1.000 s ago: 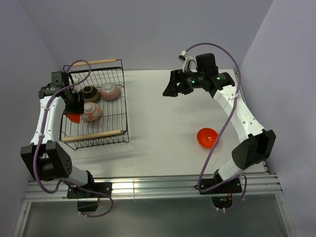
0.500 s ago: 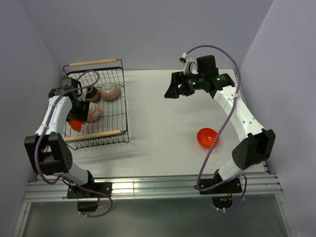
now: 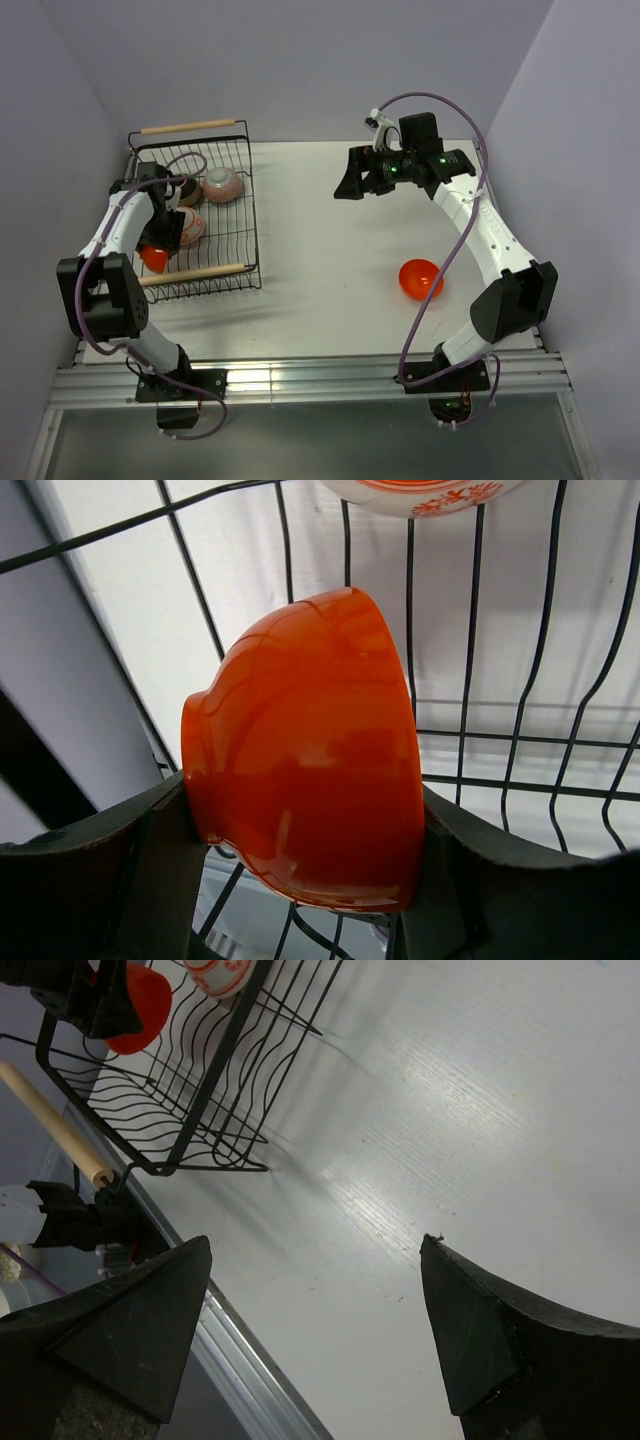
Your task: Load the bowls into the dish rack
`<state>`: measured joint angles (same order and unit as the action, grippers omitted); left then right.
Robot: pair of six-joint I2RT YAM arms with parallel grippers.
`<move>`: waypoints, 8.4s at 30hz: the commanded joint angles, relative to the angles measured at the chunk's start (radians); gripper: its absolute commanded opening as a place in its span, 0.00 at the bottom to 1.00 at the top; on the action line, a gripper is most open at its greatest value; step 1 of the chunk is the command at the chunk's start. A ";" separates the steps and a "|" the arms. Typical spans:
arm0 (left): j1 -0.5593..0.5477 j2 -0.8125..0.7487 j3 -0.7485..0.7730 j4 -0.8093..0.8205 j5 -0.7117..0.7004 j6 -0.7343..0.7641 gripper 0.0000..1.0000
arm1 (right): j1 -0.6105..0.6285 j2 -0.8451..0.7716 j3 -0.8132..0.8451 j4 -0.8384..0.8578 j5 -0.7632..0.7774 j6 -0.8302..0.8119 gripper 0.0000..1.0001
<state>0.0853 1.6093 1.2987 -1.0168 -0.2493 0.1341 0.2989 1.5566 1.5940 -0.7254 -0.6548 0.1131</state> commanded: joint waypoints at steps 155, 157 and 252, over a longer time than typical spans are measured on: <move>-0.150 0.248 0.096 0.233 0.570 1.375 0.99 | -0.070 0.106 0.100 -0.129 -0.020 -0.084 0.91; -0.150 0.242 0.086 0.231 0.567 1.386 1.00 | -0.070 0.106 0.101 -0.131 -0.019 -0.084 0.91; -0.102 -0.069 0.119 0.403 0.932 0.879 1.00 | -0.131 0.140 0.136 -0.345 -0.003 -0.295 0.86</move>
<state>-0.0467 1.5288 1.2556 -0.5900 0.5484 1.1954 0.2230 1.6806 1.6665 -0.9558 -0.6571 -0.0822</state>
